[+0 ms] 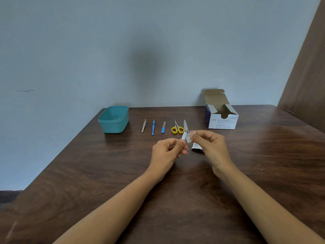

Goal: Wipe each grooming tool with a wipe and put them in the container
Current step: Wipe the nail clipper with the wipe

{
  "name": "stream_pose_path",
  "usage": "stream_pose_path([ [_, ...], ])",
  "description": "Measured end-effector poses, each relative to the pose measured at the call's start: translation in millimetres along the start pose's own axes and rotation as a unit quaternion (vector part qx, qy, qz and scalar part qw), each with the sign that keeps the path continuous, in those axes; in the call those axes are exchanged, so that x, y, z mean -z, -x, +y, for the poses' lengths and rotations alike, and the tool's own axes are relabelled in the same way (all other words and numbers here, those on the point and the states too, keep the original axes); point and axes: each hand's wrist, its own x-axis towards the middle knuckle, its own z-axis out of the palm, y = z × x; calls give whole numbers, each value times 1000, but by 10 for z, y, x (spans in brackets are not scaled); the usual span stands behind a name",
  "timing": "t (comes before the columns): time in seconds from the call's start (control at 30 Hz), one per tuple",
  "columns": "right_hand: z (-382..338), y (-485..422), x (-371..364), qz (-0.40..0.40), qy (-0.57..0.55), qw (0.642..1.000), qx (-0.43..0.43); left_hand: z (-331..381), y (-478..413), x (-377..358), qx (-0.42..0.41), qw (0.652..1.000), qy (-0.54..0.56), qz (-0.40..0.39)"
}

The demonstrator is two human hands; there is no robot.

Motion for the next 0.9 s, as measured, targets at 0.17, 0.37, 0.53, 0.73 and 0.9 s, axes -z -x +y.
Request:
stream_pose_path([
  [0.17,10,-2,9,10,-5,1000,6,1,-2,2,-5,1000,-6,-11],
  [0.37,21,-3,-3,-18,13,1000,-14,8,6,-3,-10,1000,-13,-16],
  [0.53,20,11,-13,-33,14,999,-23,18,16,-4,-21,1000,-17,-6],
  [0.73,41,-21,2,-26,-24,998,-49,17,15,-7,-21,1000,-13,1],
  [0.9,33,-4,10,-24,-6,1000,-15,10,18,-10,-20,1000,-11,9],
])
